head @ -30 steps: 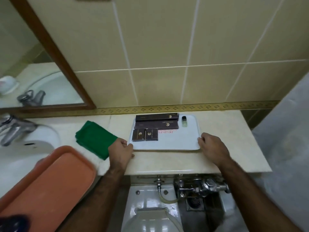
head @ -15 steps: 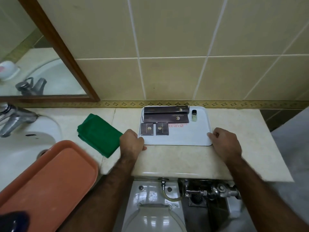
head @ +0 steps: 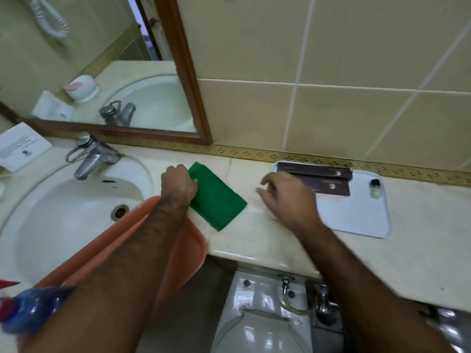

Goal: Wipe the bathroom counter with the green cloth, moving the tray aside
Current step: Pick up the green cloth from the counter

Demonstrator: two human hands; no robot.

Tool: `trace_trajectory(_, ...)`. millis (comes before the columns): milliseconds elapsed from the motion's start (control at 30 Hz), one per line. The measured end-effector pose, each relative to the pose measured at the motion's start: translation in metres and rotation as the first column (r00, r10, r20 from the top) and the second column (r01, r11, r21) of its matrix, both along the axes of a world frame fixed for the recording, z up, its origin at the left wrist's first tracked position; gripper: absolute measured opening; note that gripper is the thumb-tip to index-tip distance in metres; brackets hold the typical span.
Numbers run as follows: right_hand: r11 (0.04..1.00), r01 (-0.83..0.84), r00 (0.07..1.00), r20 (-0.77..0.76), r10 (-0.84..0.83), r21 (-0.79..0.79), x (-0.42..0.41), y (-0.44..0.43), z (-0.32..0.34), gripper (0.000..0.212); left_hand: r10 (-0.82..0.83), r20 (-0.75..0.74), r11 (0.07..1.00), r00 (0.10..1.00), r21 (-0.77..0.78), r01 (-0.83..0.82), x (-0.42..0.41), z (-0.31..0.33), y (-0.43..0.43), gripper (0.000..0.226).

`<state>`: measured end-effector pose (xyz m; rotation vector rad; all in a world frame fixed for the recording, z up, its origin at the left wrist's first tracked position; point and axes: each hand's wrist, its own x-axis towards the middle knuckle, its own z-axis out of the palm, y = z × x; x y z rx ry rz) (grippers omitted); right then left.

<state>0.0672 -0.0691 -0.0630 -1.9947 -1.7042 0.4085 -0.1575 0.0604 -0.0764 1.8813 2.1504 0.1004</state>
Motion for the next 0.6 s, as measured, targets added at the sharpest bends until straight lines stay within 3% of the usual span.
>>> trace_trajectory(67, 0.991, -0.061, 0.998, -0.002, 0.061, -0.117, -0.044, 0.023, -0.011, 0.034, -0.034, -0.043, 0.996, 0.999, -0.087, 0.03, -0.016, -0.009, 0.006, 0.049)
trace_trajectory(167, 0.958, 0.03, 0.989, 0.147, 0.012, -0.285, -0.079, 0.04, -0.032, 0.042, -0.126, -0.031, 0.989, 0.992, -0.084, 0.123, -0.024, -0.018, 0.013, 0.051)
trace_trajectory(267, 0.948, 0.11, 0.971, 0.235, -0.038, -0.299, -0.092, 0.044, -0.042, 0.035, -0.149, 0.02, 0.987, 0.989, -0.056, 0.15, -0.024, -0.023, 0.015, 0.043)
trace_trajectory(433, 0.947, 0.182, 0.978, -0.05, -0.202, -0.265, -0.095, 0.048, -0.028, 0.021, -0.031, 0.268, 0.997, 0.963, -0.061, 0.049, -0.02, -0.015, 0.01, 0.025)
trace_trajectory(500, 0.955, 0.204, 0.954, -0.177, -0.244, -0.215, -0.096, 0.048, -0.007, 0.007, 0.024, 0.383, 1.0, 0.923, -0.008, -0.023, -0.026, 0.002, 0.007, 0.028)
trace_trajectory(600, 0.965, 0.206, 0.882, -0.397, -0.254, -0.16, -0.105, 0.046, 0.025, 0.009, 0.065, 0.471, 0.98, 0.88, 0.137, -0.146, -0.045, 0.04, -0.005, 0.026)
